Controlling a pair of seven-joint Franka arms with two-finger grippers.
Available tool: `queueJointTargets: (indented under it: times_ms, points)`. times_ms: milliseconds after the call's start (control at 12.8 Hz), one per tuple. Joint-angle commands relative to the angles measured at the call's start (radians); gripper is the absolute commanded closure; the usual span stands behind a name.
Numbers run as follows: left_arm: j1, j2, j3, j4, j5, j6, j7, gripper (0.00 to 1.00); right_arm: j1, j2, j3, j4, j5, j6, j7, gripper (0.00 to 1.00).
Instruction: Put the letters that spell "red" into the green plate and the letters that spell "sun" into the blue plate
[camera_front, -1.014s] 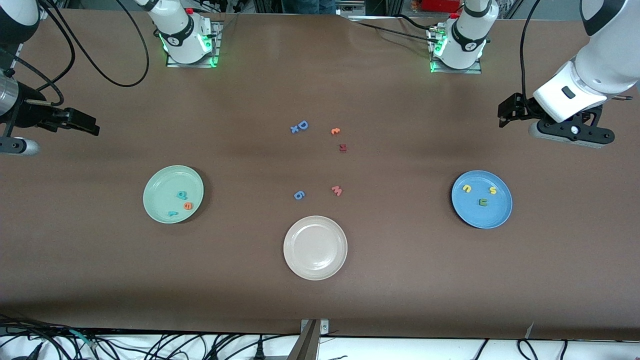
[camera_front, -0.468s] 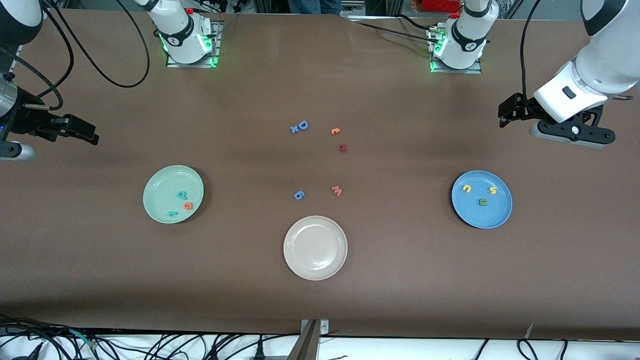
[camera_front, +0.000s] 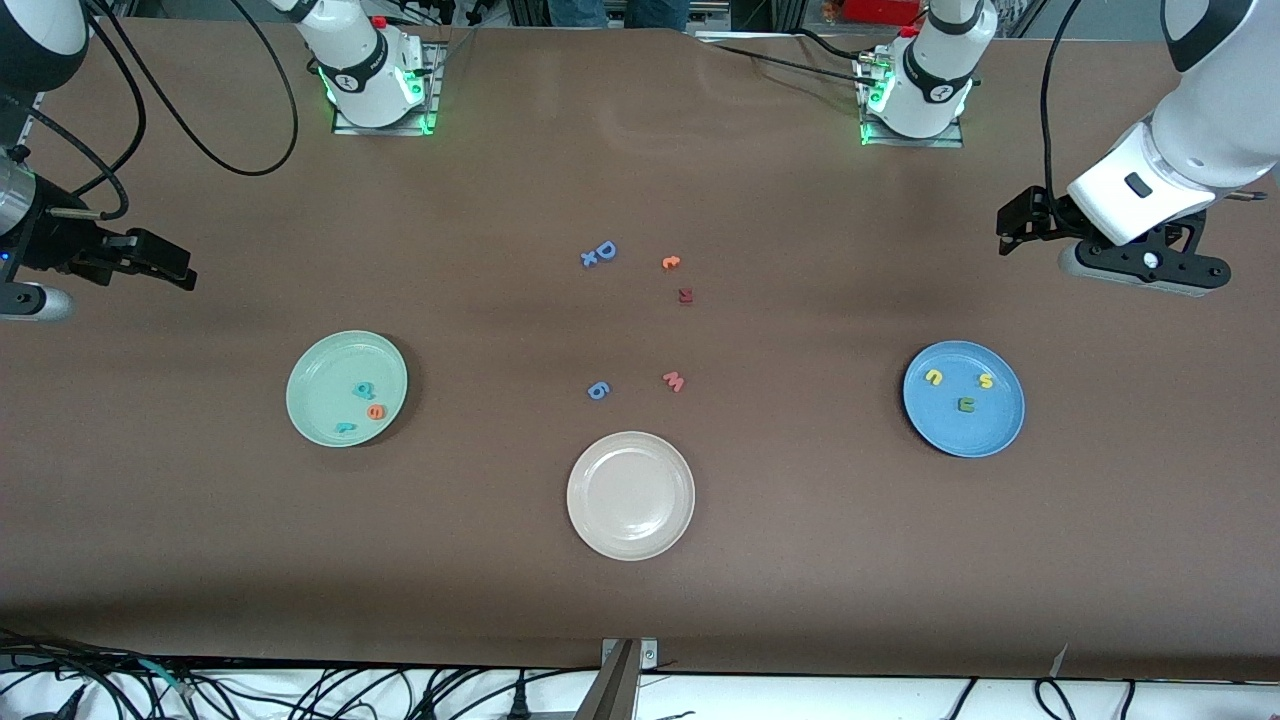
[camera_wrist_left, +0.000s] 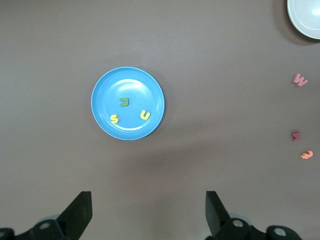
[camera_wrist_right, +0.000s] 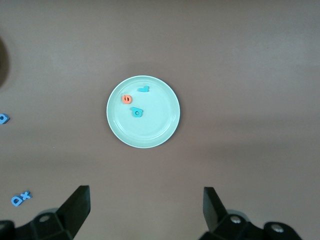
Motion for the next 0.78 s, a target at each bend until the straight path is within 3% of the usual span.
queueJointTargets:
  times_ms: [0,702]
  points:
    - [0.004,0.013,-0.005,0.031,-0.007,-0.024,-0.004,0.0,0.01,0.008,-0.011,0.017,-0.01,0.0,-0.018,0.0]
    - [0.004,0.013,-0.003,0.031,-0.007,-0.024,-0.004,0.0,0.006,0.016,-0.011,0.017,-0.004,-0.002,-0.019,0.0]
